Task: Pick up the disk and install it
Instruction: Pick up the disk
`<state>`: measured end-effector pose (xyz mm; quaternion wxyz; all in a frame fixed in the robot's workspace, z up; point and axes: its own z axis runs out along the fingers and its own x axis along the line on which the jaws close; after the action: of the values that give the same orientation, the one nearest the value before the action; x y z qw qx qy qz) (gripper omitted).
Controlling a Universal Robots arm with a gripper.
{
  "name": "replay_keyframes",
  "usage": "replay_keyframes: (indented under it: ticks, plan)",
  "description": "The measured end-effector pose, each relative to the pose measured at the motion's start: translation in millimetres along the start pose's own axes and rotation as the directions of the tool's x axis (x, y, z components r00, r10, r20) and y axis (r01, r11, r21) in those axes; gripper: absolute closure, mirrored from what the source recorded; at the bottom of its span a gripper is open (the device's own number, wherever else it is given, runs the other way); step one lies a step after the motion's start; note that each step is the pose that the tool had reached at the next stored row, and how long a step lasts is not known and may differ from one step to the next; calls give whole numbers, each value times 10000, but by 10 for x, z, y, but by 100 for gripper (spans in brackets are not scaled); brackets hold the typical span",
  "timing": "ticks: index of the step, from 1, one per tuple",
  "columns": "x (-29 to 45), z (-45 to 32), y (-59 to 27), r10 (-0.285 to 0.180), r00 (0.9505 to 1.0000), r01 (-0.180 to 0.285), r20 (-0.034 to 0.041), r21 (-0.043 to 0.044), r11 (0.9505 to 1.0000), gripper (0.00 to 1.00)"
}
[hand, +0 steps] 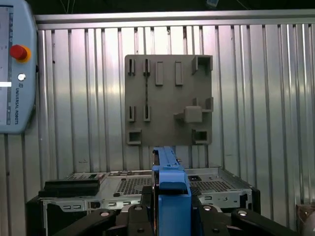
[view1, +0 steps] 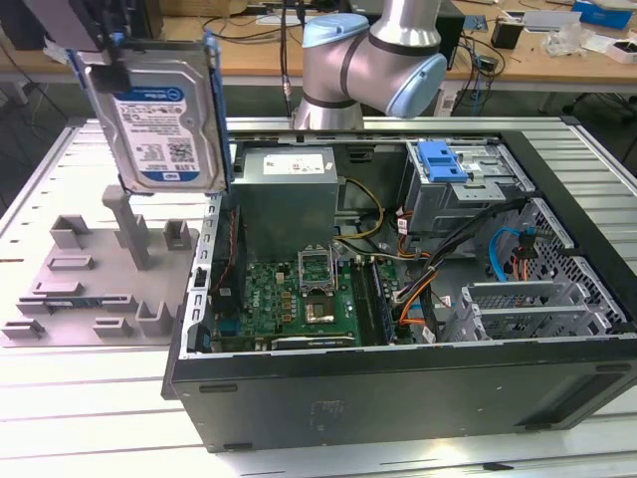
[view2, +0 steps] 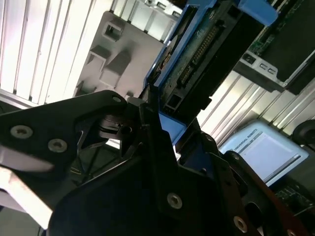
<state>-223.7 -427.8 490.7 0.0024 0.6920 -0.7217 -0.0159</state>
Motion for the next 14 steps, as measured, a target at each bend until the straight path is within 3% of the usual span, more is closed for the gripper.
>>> replay_keyframes:
  ticks: [14]
  plan:
    - [304,-67,-783,1,10000,-1,-3,-80,10000,63]
